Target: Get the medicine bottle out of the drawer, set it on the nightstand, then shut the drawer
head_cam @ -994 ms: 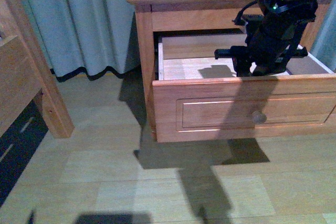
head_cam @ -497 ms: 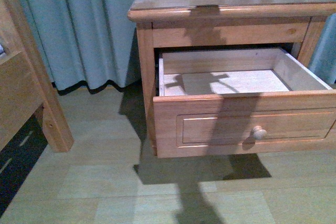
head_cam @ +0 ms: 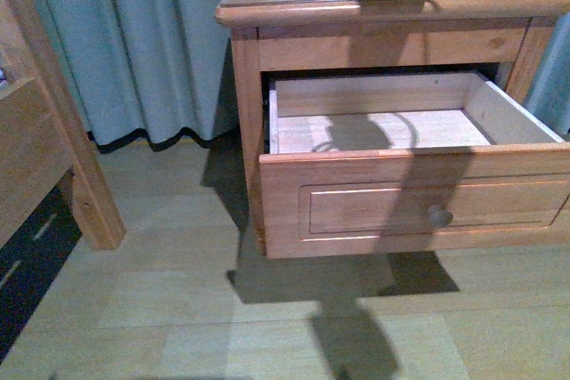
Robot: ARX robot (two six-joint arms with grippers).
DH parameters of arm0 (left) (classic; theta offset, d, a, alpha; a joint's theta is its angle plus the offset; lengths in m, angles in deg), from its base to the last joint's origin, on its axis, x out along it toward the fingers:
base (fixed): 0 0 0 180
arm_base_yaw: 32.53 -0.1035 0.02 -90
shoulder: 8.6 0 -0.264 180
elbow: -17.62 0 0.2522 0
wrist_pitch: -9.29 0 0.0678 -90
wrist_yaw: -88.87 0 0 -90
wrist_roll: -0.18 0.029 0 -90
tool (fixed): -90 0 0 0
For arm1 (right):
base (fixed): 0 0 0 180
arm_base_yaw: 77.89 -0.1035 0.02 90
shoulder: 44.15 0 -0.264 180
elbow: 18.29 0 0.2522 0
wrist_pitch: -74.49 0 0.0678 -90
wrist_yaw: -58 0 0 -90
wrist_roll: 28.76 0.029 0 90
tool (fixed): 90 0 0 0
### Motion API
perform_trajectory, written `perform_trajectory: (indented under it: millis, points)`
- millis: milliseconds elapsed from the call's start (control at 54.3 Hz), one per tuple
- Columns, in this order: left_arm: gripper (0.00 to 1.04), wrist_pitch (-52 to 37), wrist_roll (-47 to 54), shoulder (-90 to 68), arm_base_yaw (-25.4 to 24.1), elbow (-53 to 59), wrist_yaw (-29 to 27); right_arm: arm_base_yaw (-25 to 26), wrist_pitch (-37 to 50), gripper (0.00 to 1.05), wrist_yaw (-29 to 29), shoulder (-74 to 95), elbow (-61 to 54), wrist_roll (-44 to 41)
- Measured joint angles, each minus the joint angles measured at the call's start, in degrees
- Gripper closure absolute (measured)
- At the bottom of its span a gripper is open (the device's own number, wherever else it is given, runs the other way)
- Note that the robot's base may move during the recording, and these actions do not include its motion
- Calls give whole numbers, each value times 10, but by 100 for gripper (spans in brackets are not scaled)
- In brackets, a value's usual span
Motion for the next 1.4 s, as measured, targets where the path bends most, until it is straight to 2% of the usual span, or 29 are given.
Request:
perform_trajectory:
  millis: [368,810,1031,1252,1399]
  points:
    - [6,0,0,0,0,0,0,-4,119,76,20,19,-62,3]
    - [6,0,0,0,0,0,0,-6,107,76,28,49,-61,104]
    - [6,0,0,0,0,0,0,-11,117,39,26,61,-73,122]
    - [6,0,0,0,0,0,0,-15,141,6,32,54,-98,138]
    - [6,0,0,0,0,0,0,-15,153,7,36,35,-125,139]
